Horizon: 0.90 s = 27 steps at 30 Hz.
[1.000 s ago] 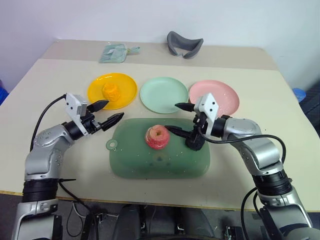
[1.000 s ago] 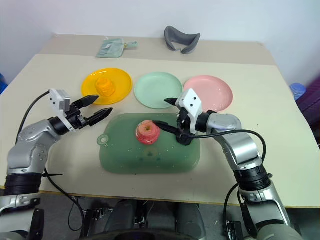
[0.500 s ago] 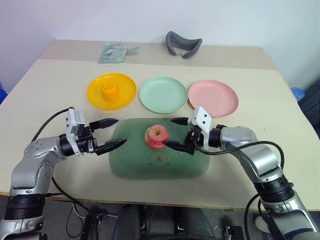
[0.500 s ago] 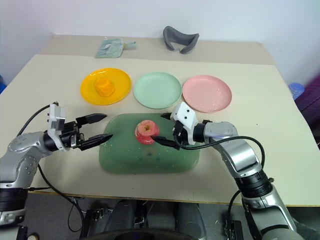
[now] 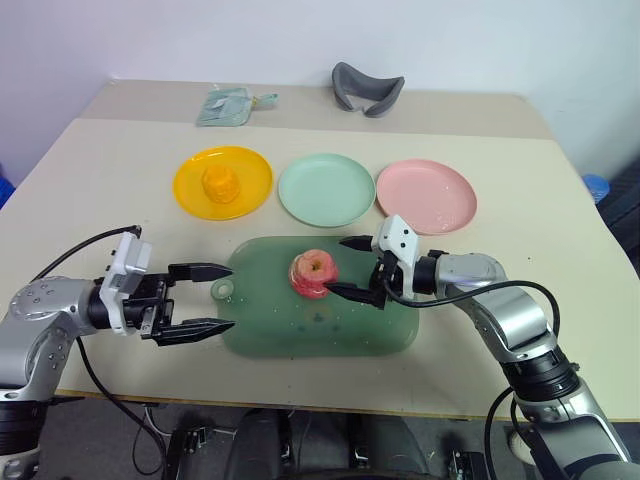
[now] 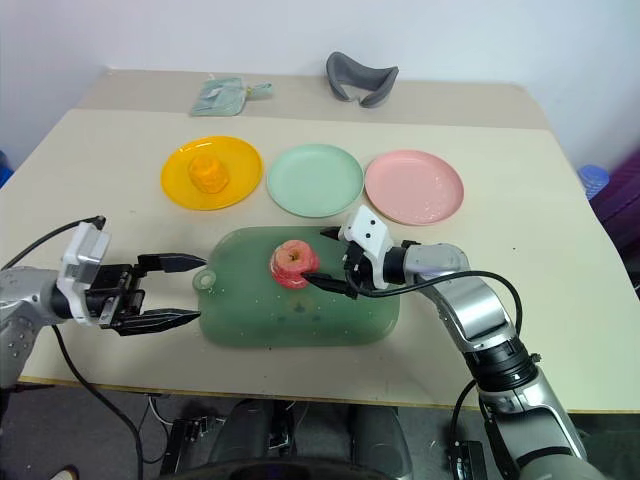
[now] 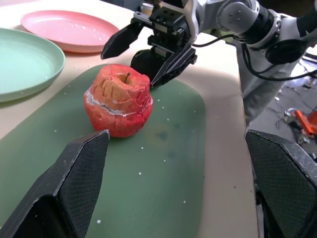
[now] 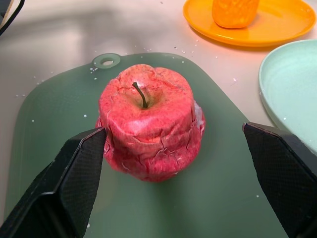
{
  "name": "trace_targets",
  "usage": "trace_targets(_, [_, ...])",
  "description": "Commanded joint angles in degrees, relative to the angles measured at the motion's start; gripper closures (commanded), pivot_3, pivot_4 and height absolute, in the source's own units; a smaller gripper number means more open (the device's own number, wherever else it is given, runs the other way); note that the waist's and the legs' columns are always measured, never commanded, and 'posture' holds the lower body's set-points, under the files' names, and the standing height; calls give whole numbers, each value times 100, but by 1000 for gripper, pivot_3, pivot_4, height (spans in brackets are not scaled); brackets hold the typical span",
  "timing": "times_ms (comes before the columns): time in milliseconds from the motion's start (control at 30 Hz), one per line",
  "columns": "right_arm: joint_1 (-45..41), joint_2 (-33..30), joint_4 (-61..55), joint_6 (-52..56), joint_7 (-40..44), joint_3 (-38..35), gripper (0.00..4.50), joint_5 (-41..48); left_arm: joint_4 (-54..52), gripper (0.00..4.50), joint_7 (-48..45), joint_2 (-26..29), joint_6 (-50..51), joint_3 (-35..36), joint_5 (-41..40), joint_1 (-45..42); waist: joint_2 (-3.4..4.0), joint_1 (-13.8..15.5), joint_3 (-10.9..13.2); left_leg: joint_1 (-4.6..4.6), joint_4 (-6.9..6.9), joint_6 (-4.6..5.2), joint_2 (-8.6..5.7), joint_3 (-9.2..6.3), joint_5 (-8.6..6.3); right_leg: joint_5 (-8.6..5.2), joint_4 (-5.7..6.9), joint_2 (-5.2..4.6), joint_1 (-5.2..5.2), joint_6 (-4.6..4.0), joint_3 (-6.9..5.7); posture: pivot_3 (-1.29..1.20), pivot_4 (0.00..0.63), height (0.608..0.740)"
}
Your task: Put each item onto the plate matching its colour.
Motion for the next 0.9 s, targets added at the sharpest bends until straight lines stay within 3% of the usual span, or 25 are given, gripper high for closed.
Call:
trace_targets(33, [-108, 66, -24, -181, 57, 13, 0, -36, -101, 42, 10, 33, -121, 190, -18, 41, 0, 1, 0, 0, 0, 0, 0, 0, 0, 0, 0, 0, 0, 0, 0, 0, 150, 740])
trace_targets(900, [-154, 303, 330, -195, 510, 169, 0, -26, -245, 42, 272, -96, -377, 175, 42, 339, 0, 5, 0, 0, 0, 0, 0, 0, 0, 0, 0, -1, 0, 0, 1, 0, 150, 740])
